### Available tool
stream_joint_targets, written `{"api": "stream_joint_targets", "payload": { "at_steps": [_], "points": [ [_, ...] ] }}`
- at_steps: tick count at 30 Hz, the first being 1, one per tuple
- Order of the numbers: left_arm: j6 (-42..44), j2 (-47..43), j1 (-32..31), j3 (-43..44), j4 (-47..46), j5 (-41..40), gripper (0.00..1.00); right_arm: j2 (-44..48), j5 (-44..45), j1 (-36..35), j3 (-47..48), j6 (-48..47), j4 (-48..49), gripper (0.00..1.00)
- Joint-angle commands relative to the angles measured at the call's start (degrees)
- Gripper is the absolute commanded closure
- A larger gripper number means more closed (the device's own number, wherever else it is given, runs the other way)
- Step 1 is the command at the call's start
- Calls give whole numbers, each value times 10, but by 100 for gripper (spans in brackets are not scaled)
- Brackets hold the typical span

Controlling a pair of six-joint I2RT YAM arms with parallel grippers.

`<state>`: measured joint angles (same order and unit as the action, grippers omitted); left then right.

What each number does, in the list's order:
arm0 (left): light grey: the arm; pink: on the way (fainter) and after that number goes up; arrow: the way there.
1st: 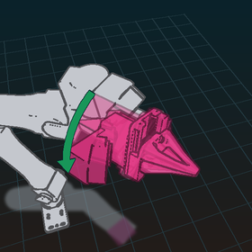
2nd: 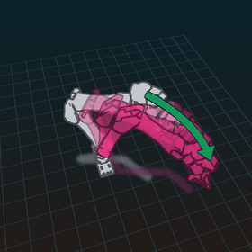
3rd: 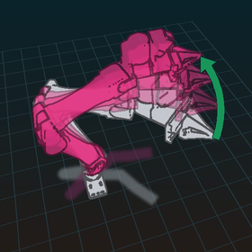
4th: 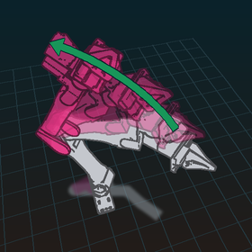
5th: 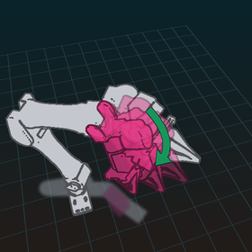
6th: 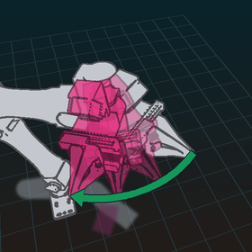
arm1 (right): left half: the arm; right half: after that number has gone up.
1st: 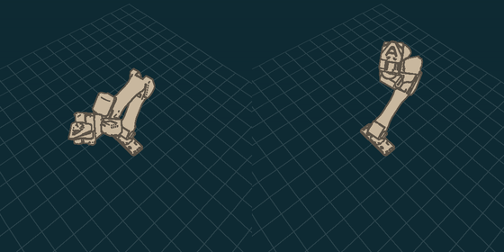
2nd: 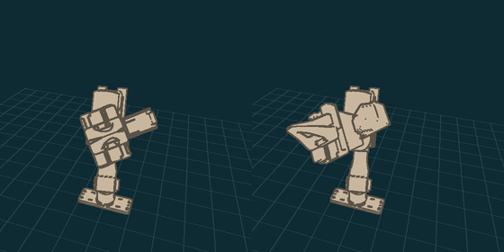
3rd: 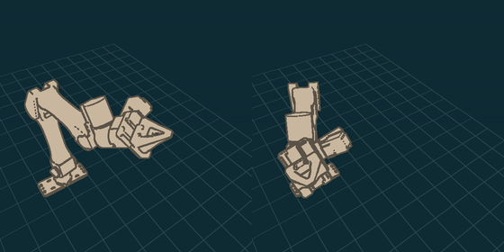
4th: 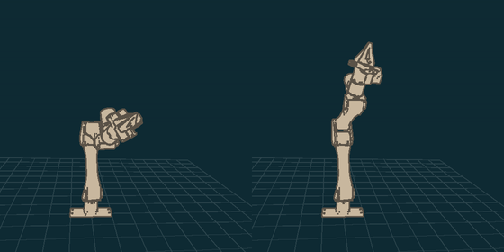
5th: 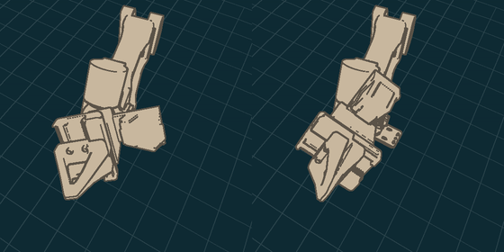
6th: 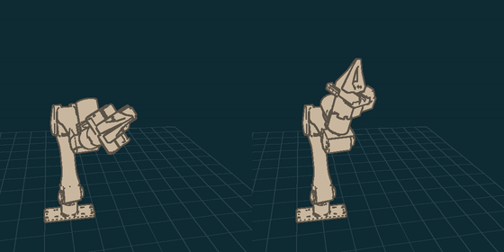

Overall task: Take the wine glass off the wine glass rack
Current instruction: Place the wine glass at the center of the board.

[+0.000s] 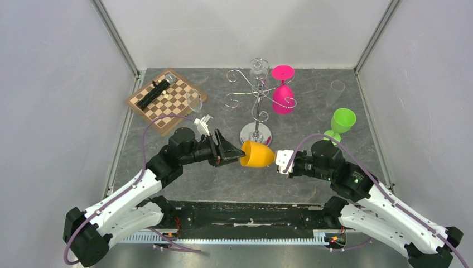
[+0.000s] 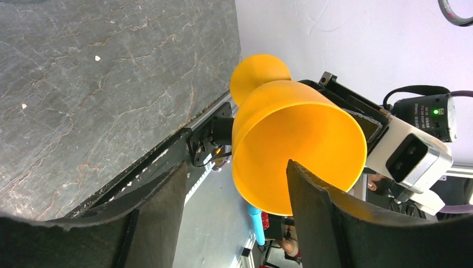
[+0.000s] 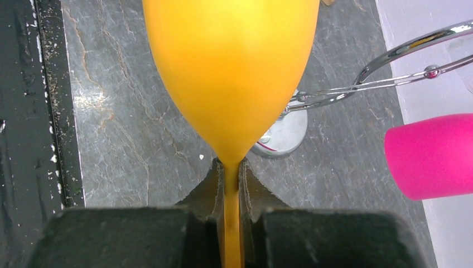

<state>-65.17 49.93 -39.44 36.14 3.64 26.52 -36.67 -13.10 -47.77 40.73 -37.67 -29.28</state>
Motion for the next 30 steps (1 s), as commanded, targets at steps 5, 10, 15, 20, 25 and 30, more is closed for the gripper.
{"api": "stream_joint_targets", "payload": {
  "at_steps": [5,10,15,20,25,30],
  "points": [
    [-28,9,7,-5,-33,21,36,-15,-22,-1,45,-12,26,100],
    [-29,12,7,-5,-34,26,46,-23,-24,-1,55,-14,27,100],
    [-26,17,8,-4,-34,32,55,-35,-24,-6,68,-13,27,100],
    [-27,21,8,-4,-34,39,64,-44,-20,-10,70,-13,30,100],
    [-26,21,8,-1,-48,45,77,-51,-14,-17,71,-12,32,100],
    [-25,20,8,1,-46,49,97,-55,-9,-21,72,-11,31,100]
  ]
}}
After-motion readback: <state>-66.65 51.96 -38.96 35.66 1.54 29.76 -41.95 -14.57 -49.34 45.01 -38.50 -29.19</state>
